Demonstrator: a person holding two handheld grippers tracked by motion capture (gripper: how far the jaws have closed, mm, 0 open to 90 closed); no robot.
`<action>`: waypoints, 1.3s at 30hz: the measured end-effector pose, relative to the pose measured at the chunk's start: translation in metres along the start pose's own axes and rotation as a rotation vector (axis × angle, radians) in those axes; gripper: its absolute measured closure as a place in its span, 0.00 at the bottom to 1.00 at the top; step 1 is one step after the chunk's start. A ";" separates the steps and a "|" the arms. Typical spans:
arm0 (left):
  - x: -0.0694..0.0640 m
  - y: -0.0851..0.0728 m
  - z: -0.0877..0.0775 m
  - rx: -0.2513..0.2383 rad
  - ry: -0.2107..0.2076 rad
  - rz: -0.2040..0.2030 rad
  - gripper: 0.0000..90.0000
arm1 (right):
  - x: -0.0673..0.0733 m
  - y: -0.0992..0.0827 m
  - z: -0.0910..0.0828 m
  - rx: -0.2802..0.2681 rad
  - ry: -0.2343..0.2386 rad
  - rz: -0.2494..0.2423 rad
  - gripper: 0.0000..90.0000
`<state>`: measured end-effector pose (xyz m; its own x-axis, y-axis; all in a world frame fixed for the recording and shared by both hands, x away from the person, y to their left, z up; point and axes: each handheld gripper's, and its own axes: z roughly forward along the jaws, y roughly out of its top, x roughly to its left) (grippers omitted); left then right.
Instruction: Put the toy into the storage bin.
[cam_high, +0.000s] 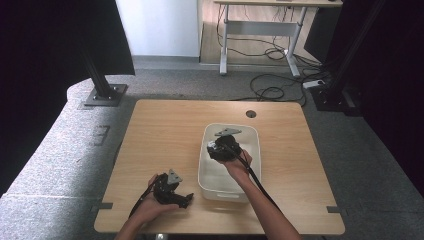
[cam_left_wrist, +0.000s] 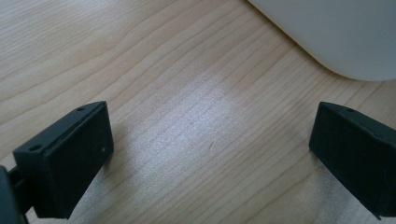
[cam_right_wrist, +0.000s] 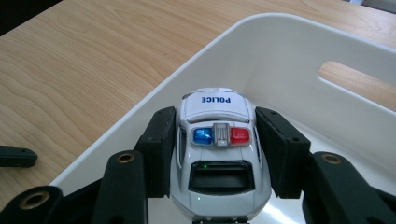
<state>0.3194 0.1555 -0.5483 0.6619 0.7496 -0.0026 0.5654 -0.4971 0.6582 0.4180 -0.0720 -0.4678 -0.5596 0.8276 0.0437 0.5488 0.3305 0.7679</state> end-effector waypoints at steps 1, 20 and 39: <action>0.000 0.000 0.000 0.001 -0.001 0.001 0.00 | 0.000 0.000 0.000 0.000 0.001 0.001 0.56; -0.001 0.000 0.000 0.000 -0.001 -0.001 0.00 | 0.007 -0.001 0.010 0.015 0.011 -0.002 0.56; -0.001 0.000 0.000 -0.002 0.000 0.002 0.00 | -0.001 -0.006 0.034 0.123 -0.021 -0.015 0.56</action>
<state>0.3192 0.1547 -0.5484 0.6631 0.7485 -0.0013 0.5633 -0.4979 0.6594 0.4363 -0.0596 -0.4941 -0.5560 0.8310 0.0180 0.6130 0.3954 0.6840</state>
